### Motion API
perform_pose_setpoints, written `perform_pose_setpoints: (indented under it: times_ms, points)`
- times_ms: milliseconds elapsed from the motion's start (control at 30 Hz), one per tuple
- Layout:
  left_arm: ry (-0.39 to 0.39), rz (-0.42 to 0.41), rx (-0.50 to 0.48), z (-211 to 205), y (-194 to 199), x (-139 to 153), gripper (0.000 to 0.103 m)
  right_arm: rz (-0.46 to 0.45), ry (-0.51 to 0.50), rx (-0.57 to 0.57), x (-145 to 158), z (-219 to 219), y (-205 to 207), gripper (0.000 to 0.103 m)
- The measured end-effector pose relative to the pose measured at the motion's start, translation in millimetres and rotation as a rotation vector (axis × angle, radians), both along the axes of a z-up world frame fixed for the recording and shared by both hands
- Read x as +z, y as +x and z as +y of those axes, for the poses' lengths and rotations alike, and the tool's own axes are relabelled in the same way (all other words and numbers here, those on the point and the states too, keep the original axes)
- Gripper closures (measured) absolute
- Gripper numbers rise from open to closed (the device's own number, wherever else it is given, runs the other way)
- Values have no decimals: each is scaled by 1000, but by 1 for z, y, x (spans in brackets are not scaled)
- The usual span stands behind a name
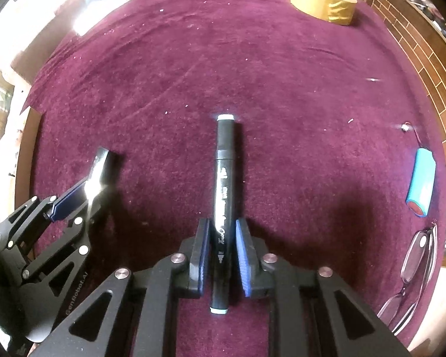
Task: Organize objects
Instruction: 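Carry both markers over the cardboard box with both tools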
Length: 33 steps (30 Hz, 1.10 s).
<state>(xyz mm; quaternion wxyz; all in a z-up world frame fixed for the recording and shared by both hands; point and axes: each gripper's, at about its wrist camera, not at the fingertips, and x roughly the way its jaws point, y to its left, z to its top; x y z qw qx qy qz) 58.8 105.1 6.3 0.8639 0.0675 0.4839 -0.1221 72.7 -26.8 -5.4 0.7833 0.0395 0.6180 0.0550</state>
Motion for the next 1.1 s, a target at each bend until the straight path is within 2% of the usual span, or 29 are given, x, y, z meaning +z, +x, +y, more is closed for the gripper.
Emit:
perform_pose_setpoints:
  times_ms: [167,300,500,1100]
  points:
    - [-4,-35,14,1,-3,0,86,-12,24,-11,7,-9,-12,86]
    - [-9,-34,25,2,-3,1,86,-28,44,-20,17,-13,-21,86]
    - [2,-57,34,4,-9,7,86,-63,56,2,40,-1,-33,86]
    - [6,-134,68,26,-28,38,86,-100,97,62,61,32,-45,86]
